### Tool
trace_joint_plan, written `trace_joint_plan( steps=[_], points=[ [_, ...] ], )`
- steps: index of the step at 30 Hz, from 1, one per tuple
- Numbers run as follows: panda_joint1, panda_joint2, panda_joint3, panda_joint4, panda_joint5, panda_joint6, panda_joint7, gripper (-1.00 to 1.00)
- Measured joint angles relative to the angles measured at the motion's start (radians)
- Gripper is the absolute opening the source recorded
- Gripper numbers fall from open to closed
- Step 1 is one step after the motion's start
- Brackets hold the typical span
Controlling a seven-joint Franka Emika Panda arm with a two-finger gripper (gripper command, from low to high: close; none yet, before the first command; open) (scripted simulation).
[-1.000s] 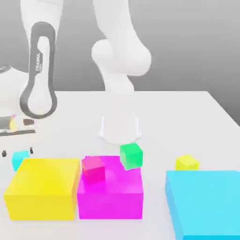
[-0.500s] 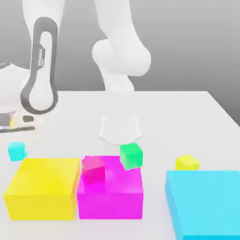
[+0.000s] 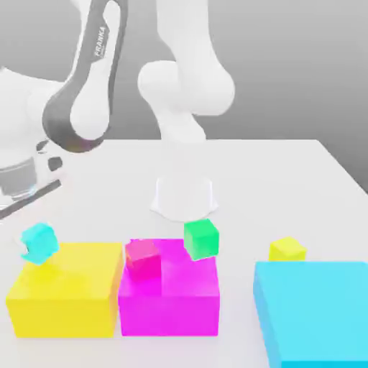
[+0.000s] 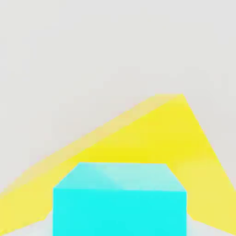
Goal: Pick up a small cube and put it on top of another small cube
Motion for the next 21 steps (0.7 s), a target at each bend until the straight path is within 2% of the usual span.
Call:
trace_joint_plan(
  steps=[5, 11, 13, 17, 18, 21],
  points=[
    [0.096, -0.137, 0.053, -0.034, 0.001, -0.087, -0.164, -1.00],
    [0.196, -0.299, 0.138, -0.096, -0.055, -0.161, -0.279, -1.00],
    [0.189, -0.311, 0.160, -0.138, -0.081, -0.121, -0.251, -1.00],
    [0.179, -0.205, 0.179, -0.187, -0.102, 0.037, -0.229, -1.00],
    [0.178, -0.185, 0.182, -0.194, -0.105, 0.064, -0.227, 1.00],
    [0.178, -0.185, 0.182, -0.194, -0.105, 0.064, -0.227, 1.00]
  ],
)
